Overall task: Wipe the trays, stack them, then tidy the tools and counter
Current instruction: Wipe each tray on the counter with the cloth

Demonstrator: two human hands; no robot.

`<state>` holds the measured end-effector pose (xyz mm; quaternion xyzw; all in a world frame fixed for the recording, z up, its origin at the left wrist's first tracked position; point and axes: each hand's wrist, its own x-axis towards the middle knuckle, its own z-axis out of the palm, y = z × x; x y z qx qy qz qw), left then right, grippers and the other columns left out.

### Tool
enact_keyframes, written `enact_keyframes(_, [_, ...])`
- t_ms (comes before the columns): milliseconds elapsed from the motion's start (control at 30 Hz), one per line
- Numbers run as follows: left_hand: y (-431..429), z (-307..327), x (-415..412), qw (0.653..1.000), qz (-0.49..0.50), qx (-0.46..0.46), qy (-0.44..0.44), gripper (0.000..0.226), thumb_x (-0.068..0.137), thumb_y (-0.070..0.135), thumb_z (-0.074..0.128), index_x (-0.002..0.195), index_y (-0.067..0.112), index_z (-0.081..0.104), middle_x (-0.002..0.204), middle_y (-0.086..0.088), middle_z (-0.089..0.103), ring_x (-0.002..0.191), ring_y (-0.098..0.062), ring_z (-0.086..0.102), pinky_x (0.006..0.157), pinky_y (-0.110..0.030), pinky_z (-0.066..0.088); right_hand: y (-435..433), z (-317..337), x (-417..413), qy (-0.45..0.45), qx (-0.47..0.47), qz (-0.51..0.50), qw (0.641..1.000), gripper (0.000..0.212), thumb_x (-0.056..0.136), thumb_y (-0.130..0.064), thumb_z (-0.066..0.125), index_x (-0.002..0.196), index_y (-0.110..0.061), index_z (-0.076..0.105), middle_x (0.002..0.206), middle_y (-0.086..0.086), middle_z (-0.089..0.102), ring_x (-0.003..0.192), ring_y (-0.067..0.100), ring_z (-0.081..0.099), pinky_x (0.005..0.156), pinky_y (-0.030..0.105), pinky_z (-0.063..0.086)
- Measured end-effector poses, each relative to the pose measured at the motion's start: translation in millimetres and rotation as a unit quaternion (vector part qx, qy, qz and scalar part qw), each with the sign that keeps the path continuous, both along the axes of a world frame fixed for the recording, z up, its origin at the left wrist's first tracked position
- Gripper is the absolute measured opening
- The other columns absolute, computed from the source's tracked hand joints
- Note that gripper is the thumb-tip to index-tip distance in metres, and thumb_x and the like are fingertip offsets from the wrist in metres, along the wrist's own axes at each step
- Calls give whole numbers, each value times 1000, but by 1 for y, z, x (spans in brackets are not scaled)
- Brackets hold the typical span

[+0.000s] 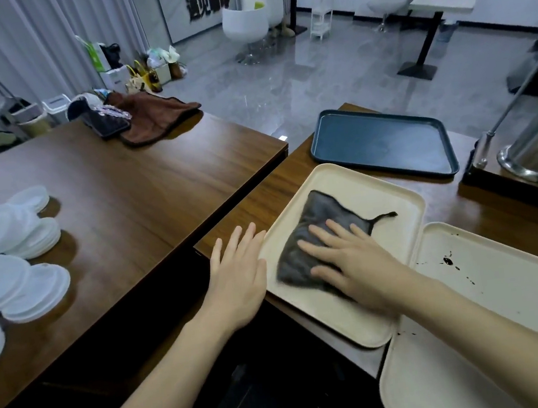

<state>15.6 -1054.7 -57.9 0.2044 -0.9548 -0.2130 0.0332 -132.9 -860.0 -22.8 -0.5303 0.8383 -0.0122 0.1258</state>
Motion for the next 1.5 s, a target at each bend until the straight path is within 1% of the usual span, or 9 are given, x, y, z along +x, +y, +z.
enact_keyframes(67, [0,0,1,1000,2,-2,4,52,109,30,23,161,31,18,171,10,6,157,-11,-6,126,-42,-10,-17,-5,-29,27,-8,-77,997,56,103,-57,25,157,-41,21,169,-5,12,155,27,7,122,51,8])
enact_keyframes(200, [1,0,2,1000,9,6,21,53,108,27,23,161,31,21,170,10,8,156,-10,-4,127,-43,-9,-37,-10,-65,60,-13,-202,977,52,108,-45,26,157,-31,25,168,2,17,153,33,13,122,57,14])
enact_keyframes(433, [-2,-3,0,1000,7,7,21,57,105,22,32,161,30,21,170,9,11,156,-9,-1,125,-39,-8,-48,-9,44,45,-8,-63,997,59,106,-48,18,160,-26,12,170,-1,4,155,31,1,123,54,4])
enact_keyframes(567, [6,-7,8,997,48,-5,62,58,102,27,26,160,25,28,169,5,18,157,-12,4,126,-39,-4,-40,9,35,-21,-42,-32,998,54,106,-46,34,158,-34,22,169,-5,9,156,28,1,122,58,7])
enact_keyframes(700, [10,-9,15,997,50,31,57,63,96,32,21,159,29,27,170,6,13,157,-12,-4,125,-40,-11,-30,11,40,-27,-14,42,999,47,108,-40,30,155,-43,26,167,-15,12,156,19,-2,118,70,0])
enact_keyframes(833, [8,-8,17,998,32,34,47,66,94,32,19,160,28,24,170,8,10,156,-10,-8,123,-38,-17,-43,5,38,-1,5,31,1000,47,109,-43,24,155,-47,18,168,-15,7,156,22,-2,112,77,2])
enact_keyframes(1033, [10,-1,16,1000,28,6,2,70,93,36,10,162,26,17,171,5,3,156,-16,-11,125,-45,-16,-55,9,-25,5,3,-118,993,47,108,-40,22,155,-41,21,167,-9,12,154,30,7,103,86,9])
enact_keyframes(1233, [10,-4,16,999,25,36,20,69,91,33,15,159,27,21,171,5,6,156,-14,-9,124,-43,-16,-45,-1,49,-21,19,4,1000,50,108,-35,25,154,-48,11,168,-16,0,155,25,-7,109,80,-5])
enact_keyframes(1500, [8,-2,18,1000,13,13,8,64,94,30,15,158,26,21,171,3,6,157,-17,-7,125,-49,-12,13,30,67,-63,81,36,994,51,109,-32,22,156,-49,12,167,-20,-1,155,16,-12,119,67,-4])
